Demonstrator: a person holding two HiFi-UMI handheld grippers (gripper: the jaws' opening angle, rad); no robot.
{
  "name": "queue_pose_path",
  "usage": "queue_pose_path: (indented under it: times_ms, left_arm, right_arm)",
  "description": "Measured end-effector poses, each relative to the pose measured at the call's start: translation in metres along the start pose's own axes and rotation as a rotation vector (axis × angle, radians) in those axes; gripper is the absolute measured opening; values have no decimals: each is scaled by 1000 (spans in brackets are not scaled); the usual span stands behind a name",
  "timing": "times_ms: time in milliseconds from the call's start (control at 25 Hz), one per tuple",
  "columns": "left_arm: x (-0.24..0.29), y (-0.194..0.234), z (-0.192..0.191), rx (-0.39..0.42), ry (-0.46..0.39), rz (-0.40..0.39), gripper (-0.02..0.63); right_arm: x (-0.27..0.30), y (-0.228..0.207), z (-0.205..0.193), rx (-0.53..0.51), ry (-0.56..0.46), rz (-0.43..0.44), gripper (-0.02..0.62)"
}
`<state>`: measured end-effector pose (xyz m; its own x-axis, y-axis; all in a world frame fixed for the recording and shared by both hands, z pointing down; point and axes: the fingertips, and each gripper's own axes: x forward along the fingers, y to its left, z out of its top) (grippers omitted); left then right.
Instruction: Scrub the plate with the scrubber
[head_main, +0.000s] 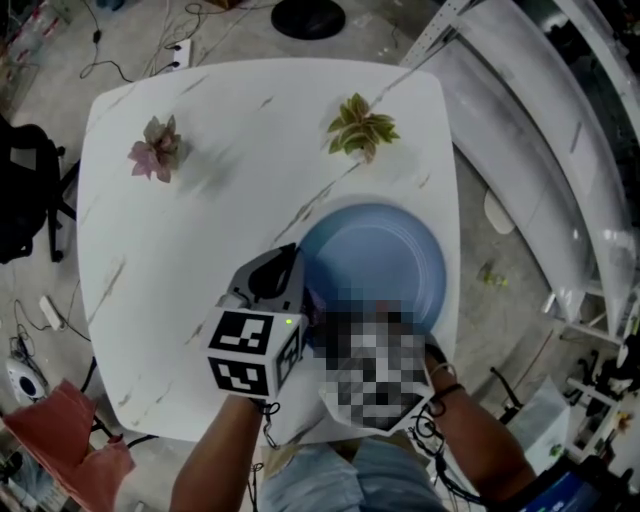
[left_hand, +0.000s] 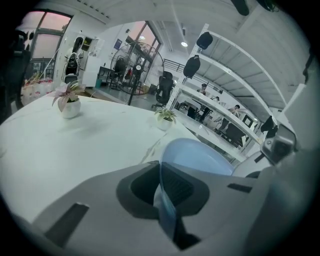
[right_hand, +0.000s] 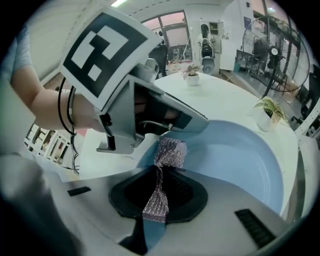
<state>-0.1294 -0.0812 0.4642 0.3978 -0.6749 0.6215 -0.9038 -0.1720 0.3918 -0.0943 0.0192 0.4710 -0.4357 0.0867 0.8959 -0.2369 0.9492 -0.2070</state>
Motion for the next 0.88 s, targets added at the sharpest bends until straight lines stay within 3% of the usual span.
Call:
queue_pose_path:
  times_ms: [200,480,880]
  left_arm:
    - [0,0,-2,1,11,6,14]
    - [0,1,0,14,4,18,14]
    - [0,5,2,27,-18,39,14]
  right_arm:
    - [0,18,-9,28,-9,60,61]
    - [-9,23,-30,77,0,72,60]
    - [-30,3,-66,220,12,-41,60]
